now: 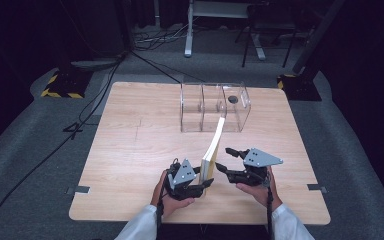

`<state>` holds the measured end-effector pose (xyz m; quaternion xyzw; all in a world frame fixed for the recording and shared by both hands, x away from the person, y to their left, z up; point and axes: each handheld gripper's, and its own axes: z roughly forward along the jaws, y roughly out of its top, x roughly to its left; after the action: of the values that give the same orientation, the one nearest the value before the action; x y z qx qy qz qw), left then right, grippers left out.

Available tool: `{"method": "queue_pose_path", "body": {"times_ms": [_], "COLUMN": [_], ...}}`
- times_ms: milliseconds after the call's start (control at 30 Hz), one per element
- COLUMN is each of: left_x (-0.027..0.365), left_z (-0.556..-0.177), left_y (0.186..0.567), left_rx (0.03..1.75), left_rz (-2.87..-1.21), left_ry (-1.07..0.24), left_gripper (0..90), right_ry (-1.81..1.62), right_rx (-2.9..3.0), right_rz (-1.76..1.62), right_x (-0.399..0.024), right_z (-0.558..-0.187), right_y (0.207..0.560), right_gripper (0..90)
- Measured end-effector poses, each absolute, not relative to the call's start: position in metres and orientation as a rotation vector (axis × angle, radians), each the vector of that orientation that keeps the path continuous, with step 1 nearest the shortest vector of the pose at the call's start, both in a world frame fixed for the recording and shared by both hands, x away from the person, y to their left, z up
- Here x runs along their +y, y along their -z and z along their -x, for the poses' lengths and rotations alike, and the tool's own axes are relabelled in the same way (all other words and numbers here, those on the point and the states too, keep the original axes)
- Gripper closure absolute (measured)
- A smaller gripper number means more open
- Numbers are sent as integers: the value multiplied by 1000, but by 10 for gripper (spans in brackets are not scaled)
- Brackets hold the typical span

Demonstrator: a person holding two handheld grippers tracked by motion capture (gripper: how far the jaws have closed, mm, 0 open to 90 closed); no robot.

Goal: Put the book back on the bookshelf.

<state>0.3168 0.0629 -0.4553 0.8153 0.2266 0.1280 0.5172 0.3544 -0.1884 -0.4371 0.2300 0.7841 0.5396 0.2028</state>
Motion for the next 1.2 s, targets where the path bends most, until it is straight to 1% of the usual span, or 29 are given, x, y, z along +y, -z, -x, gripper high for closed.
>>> {"method": "queue_pose_path", "body": {"times_ms": [33, 167, 267, 333, 567, 700, 867, 1000, 1200], "left_x": [63, 67, 73, 79, 90, 104, 116, 125, 137], "left_z": [-316, -314, -316, -320, -323, -322, -320, -318, -318], "left_y": [455, 454, 454, 454, 453, 451, 451, 450, 450], "left_rx": [541, 561, 587, 602, 545, 477, 437, 396, 336], "left_rz": [-1958, -1955, -1950, -1948, -1973, -1996, -2004, -2020, -2027], "left_ry": [-311, -329, -340, -326, -283, -226, -178, -142, -88], "left_gripper": [560, 642, 733, 751, 757, 757, 756, 756, 755], "right_ry": [-1504, -1499, -1504, -1501, -1506, -1568, -1603, -1609, -1605], "right_rx": [2188, 2190, 2189, 2184, 2180, 2192, 2230, 2312, 2430], "right_rz": [-642, -643, -637, -640, -655, -679, -646, -560, -443], "right_x": [-188, -188, -188, -189, -202, -215, -223, -220, -204], "right_z": [-354, -355, -355, -355, -359, -364, -368, -368, -367], "right_y": [437, 438, 437, 436, 435, 436, 435, 436, 438], "right_gripper": [360, 356, 343, 349, 336, 330, 310, 300, 300]}}
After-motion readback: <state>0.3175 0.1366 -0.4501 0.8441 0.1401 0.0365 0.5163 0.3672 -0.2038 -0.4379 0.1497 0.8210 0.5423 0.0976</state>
